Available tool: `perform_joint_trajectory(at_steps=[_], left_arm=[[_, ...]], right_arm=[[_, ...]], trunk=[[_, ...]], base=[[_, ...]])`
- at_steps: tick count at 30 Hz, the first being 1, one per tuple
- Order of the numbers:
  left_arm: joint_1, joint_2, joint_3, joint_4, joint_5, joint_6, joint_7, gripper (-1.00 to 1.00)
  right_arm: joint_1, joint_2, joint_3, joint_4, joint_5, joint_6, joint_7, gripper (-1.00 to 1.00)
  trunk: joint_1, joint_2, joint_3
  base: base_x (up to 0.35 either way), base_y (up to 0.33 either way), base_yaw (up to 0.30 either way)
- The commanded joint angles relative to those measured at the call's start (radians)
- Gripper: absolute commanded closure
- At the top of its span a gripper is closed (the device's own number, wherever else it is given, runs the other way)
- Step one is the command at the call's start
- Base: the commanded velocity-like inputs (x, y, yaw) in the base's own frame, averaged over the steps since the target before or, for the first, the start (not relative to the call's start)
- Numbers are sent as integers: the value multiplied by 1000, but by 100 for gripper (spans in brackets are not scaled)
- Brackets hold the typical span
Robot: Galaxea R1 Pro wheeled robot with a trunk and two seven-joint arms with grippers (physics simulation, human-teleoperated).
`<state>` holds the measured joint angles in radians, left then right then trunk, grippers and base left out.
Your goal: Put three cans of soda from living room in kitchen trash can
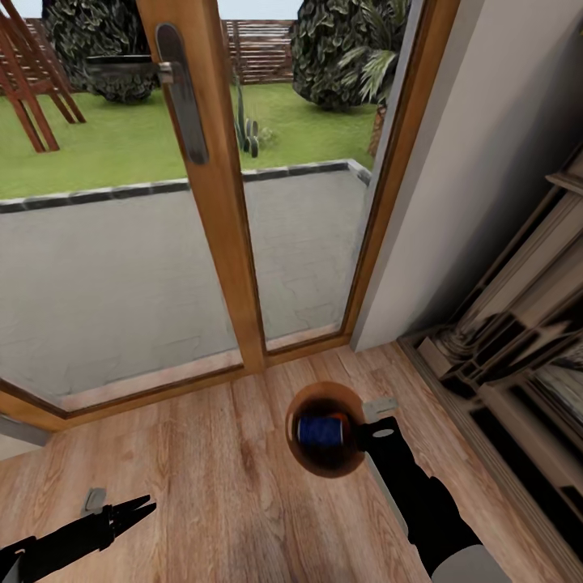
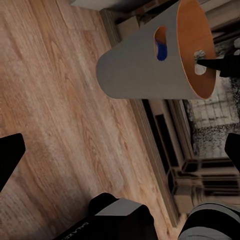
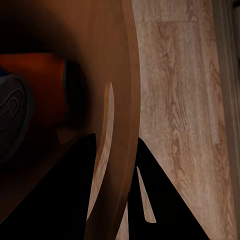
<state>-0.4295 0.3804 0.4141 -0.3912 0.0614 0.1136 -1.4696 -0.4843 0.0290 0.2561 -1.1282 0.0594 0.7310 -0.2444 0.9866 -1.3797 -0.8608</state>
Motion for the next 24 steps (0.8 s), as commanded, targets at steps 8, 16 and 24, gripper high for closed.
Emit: perform_joint_trajectory(at_steps=[8, 16, 24], left_arm=[[0, 0, 0, 0, 1, 0, 0, -100], [0, 0, -1, 0, 1, 0, -1, -100], [0, 0, -1, 0, 2, 0, 0, -100]], right_arm=[[0, 0, 0, -1, 0, -2, 3, 100], [-1, 0, 0, -4, 0, -7, 56, 100], [-1, 0, 0, -4, 0, -35, 66, 100]], trunk=[[31, -56, -25], [61, -112, -50], [92, -168, -75]], base=[[0, 0, 0], [0, 0, 0], [0, 0, 0]])
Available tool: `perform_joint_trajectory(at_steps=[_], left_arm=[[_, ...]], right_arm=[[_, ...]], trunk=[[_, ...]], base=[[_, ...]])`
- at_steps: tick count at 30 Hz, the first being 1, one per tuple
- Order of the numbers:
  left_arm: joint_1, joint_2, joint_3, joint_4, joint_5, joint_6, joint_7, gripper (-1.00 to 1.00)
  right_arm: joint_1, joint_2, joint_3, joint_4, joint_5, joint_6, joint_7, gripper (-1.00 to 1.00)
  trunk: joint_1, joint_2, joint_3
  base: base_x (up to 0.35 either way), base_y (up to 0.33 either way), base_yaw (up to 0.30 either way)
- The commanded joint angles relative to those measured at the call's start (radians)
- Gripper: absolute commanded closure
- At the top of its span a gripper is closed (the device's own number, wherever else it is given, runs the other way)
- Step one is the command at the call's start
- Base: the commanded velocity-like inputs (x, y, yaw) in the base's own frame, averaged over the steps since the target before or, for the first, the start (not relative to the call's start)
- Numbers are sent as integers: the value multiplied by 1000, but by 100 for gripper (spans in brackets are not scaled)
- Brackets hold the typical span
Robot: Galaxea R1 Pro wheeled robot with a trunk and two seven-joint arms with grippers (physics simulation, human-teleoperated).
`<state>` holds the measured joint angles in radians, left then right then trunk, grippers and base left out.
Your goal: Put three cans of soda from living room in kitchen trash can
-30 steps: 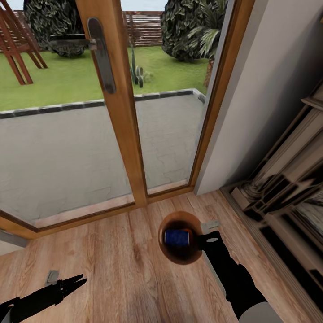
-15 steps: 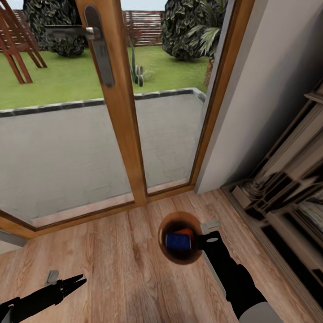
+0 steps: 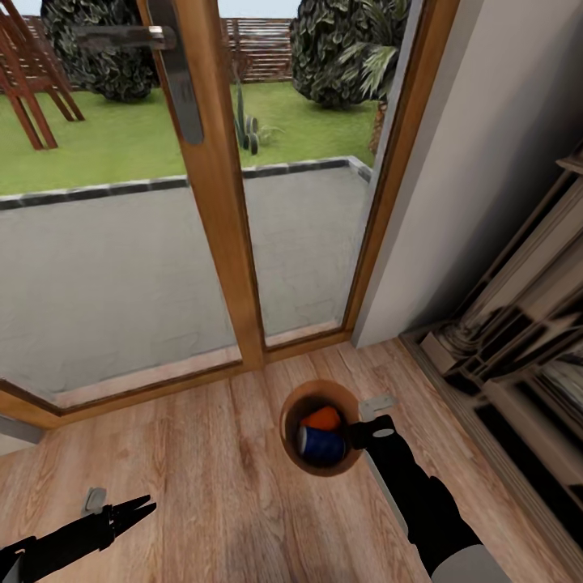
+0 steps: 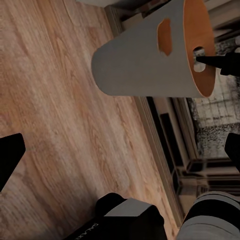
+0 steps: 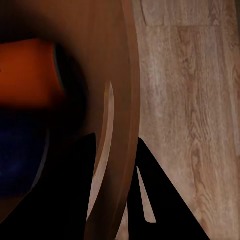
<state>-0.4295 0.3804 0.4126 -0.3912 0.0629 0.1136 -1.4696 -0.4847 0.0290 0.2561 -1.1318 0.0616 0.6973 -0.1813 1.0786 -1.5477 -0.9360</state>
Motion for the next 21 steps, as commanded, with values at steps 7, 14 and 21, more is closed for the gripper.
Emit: perform_joint_trajectory(at_steps=[7, 14, 21], left_arm=[[0, 0, 0, 0, 0, 0, 0, -100], [0, 0, 0, 0, 0, 0, 0, -100], [0, 0, 0, 0, 0, 0, 0, -100]], right_arm=[[0, 0, 0, -1, -2, -2, 3, 100], [-1, 0, 8, -2, -2, -2, 3, 100], [-1, 0, 11, -4, -2, -19, 4, 100]], trunk=[[27, -49, -22], [54, -98, -44], [81, -147, -66]], base=[[0, 0, 0], [0, 0, 0], [0, 0, 0]])
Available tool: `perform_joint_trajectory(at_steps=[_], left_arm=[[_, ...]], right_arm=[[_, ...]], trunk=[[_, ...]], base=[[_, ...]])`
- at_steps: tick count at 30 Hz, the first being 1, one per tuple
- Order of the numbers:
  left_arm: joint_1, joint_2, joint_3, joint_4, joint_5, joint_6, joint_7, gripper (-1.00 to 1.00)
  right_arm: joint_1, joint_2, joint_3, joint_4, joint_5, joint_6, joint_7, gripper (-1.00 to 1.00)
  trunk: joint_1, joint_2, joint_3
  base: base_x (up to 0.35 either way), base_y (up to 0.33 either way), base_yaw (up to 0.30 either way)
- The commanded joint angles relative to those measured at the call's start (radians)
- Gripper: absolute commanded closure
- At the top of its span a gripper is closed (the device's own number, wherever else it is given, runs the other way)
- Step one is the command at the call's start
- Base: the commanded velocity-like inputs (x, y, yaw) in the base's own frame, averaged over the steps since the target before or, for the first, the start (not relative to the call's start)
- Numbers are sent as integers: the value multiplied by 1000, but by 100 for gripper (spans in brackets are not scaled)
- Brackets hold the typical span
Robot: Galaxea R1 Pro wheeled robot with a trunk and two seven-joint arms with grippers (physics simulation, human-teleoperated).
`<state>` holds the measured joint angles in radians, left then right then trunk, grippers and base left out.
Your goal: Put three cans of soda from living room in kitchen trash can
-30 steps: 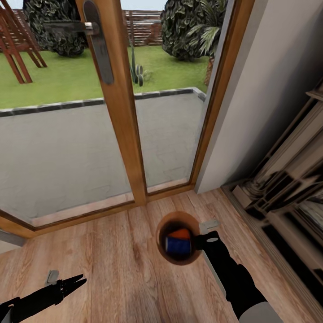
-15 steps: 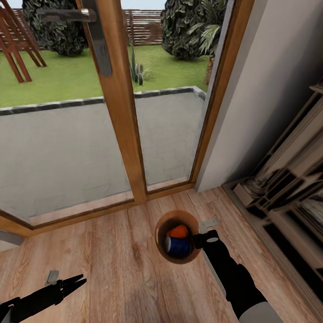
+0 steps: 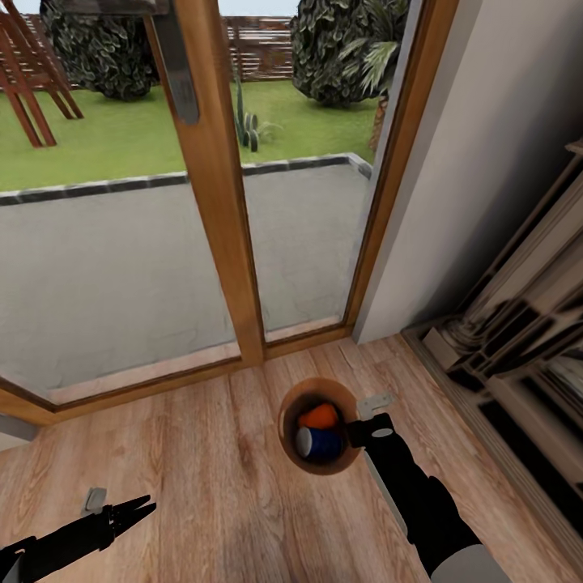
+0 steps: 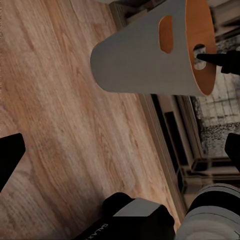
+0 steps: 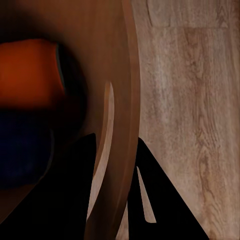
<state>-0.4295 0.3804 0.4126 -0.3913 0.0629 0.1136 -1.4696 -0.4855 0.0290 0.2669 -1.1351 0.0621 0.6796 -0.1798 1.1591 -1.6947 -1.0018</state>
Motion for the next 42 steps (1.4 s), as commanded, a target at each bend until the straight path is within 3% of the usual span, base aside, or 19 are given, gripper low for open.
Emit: perform_joint_trajectory(at_steps=[1, 7, 11, 42], left_arm=[[0, 0, 0, 0, 0, 0, 0, -100], [0, 0, 0, 0, 0, 0, 0, -100], [0, 0, 1, 0, 0, 0, 0, -100], [0, 0, -3, 0, 0, 0, -1, -100]], right_arm=[[-1, 0, 0, -1, -2, -2, 3, 100], [-1, 3, 1, -3, -2, -3, 3, 100], [-1, 12, 2, -3, -2, -3, 3, 100], [-1, 16, 2, -3, -2, -3, 3, 100]], trunk=[[4, -7, -3], [27, -49, -22], [27, -49, -22], [142, -259, -116]], base=[[0, 0, 0], [0, 0, 0], [0, 0, 0], [0, 0, 0]])
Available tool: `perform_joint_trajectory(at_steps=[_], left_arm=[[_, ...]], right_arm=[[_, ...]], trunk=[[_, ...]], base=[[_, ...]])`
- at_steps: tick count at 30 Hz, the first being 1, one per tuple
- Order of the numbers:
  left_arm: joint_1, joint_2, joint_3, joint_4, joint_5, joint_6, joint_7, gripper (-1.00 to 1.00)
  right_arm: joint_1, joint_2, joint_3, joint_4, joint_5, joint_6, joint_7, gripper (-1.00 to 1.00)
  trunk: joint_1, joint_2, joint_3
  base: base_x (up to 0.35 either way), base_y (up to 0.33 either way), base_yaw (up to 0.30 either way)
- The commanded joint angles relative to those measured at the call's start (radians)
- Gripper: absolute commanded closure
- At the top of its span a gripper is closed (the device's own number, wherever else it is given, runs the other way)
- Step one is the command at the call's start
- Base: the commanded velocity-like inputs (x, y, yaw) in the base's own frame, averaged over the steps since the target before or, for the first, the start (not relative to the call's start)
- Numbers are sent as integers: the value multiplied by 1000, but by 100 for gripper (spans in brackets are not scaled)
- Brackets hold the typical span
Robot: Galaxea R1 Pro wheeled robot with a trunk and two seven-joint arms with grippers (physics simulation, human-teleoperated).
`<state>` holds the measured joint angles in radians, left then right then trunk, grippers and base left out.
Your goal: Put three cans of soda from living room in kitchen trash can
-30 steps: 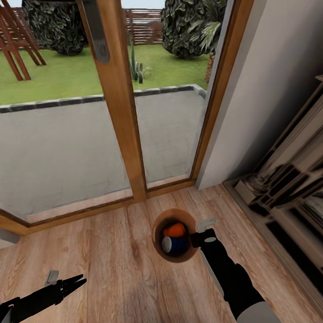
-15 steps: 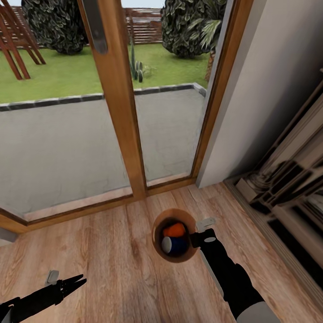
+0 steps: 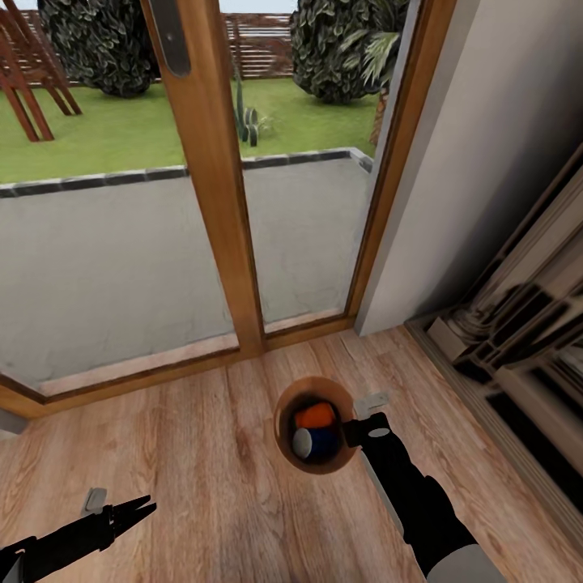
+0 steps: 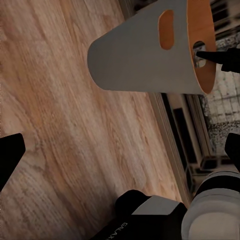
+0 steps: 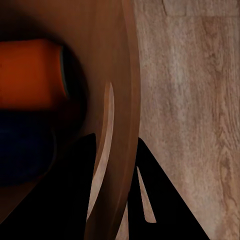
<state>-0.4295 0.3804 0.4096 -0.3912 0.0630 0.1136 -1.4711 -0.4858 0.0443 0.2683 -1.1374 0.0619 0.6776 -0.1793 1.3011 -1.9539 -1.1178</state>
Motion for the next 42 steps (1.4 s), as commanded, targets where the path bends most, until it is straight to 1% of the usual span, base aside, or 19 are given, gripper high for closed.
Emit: perform_joint_trajectory(at_steps=[1, 5, 25, 31, 42], left_arm=[[0, 0, 1, 0, 0, 0, 0, -100], [0, 0, 2, 0, 0, 0, 0, -100], [0, 0, 1, 0, 0, 0, 0, -100], [0, 0, 1, 0, 0, 0, -1, -100], [0, 0, 0, 0, 1, 0, -1, -100]], right_arm=[[0, 0, 0, -1, -2, -1, 3, 100], [-1, 0, 0, -1, -2, -1, 3, 100], [0, 0, 0, -1, -2, -1, 3, 100], [0, 0, 0, -1, -2, -1, 3, 100], [0, 0, 0, -1, -2, -1, 3, 100]], trunk=[[0, 0, 0], [0, 0, 0], [77, -140, -63], [77, -140, -63], [119, -217, -97]], base=[[0, 0, 0], [0, 0, 0], [0, 0, 0], [0, 0, 0], [0, 0, 0]])
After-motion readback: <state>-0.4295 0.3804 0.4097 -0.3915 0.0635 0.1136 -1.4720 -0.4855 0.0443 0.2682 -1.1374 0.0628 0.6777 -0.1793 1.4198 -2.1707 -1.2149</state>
